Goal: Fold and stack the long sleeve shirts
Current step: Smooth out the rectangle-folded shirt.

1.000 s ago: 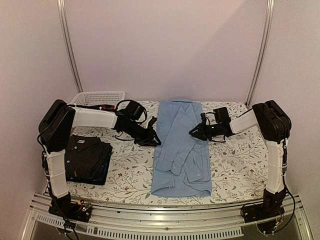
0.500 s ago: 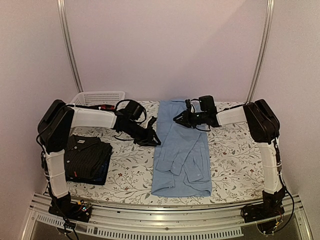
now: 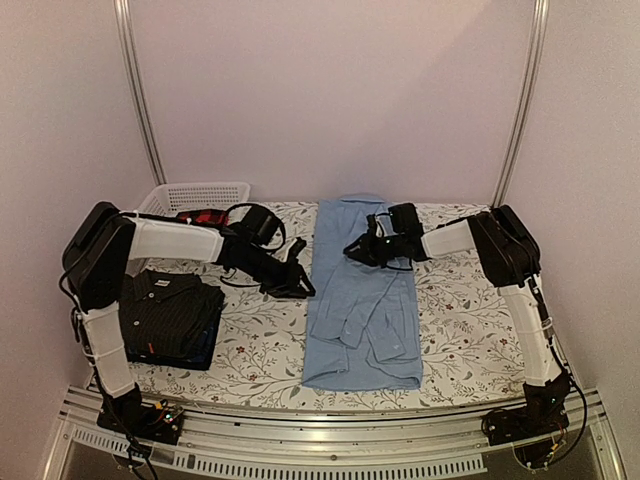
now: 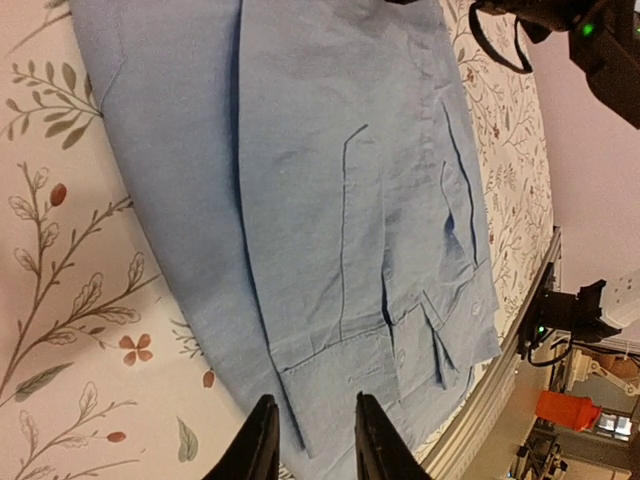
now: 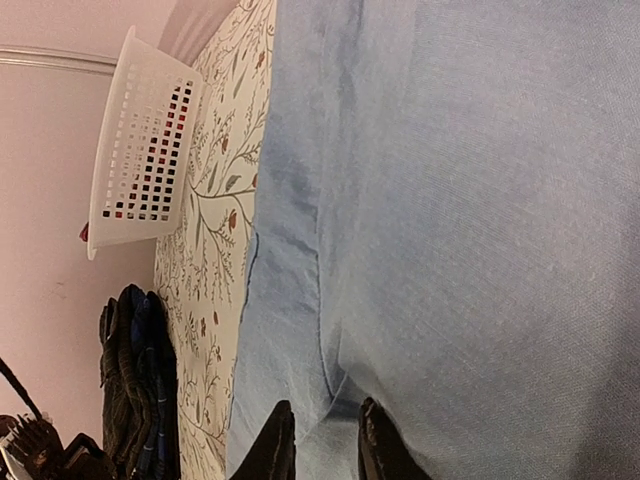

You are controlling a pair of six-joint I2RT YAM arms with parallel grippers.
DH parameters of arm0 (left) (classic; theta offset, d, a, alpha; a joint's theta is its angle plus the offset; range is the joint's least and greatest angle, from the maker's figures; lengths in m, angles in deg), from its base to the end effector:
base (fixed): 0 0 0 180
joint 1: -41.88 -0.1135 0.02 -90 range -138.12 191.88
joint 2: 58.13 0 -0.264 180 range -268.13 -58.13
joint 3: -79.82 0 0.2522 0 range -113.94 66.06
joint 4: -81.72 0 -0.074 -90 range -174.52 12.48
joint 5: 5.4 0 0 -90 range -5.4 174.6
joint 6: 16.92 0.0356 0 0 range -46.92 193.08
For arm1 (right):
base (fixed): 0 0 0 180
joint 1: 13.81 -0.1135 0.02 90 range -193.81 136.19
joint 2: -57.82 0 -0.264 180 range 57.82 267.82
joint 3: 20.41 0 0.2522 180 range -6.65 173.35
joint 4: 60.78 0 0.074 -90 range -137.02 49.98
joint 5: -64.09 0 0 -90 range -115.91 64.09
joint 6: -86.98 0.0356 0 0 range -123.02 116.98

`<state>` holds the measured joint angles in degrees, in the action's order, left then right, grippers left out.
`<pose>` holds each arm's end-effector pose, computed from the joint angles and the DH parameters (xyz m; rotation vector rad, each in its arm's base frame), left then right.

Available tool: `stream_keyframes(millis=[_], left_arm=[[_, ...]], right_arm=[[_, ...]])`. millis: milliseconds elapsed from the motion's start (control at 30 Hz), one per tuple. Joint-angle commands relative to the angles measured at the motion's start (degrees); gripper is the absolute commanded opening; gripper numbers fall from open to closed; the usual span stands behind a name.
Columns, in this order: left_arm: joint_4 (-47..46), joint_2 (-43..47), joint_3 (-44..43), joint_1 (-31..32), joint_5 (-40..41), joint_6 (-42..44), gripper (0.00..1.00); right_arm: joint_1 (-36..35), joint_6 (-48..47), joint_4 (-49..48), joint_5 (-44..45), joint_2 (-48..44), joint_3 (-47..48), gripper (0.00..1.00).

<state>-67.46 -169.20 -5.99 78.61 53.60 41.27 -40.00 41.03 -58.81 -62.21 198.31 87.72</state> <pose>0.3107 -0.2547 0.1655 0.3495 2.7308 -1.0998 0.4587 0.2491 0.0886 -0.0370 2.3779 1.3402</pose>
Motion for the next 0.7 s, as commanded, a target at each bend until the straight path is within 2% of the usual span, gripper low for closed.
stream_keyframes(millis=[0, 200, 467, 667], left_arm=[[-2.6, 5.3, 4.1, 1.1, 0.7, -1.8, 0.27], [-5.0, 11.0, 9.9, 4.6, 3.5, -5.7, 0.27], [-9.6, 18.0, 17.5, 11.3, 8.2, -13.9, 0.27], [-14.4, 18.1, 19.6, 17.2, 9.6, -18.8, 0.27]], right_arm=[[-0.4, -1.4, 4.3, 2.8, -6.8, -1.3, 0.22], [-2.1, -5.5, 8.3, 5.8, -21.4, -11.4, 0.25], [-8.1, -4.7, 9.8, 10.5, -45.8, -34.6, 0.26], [-12.9, 0.3, 7.6, 13.4, -59.7, -53.4, 0.26]])
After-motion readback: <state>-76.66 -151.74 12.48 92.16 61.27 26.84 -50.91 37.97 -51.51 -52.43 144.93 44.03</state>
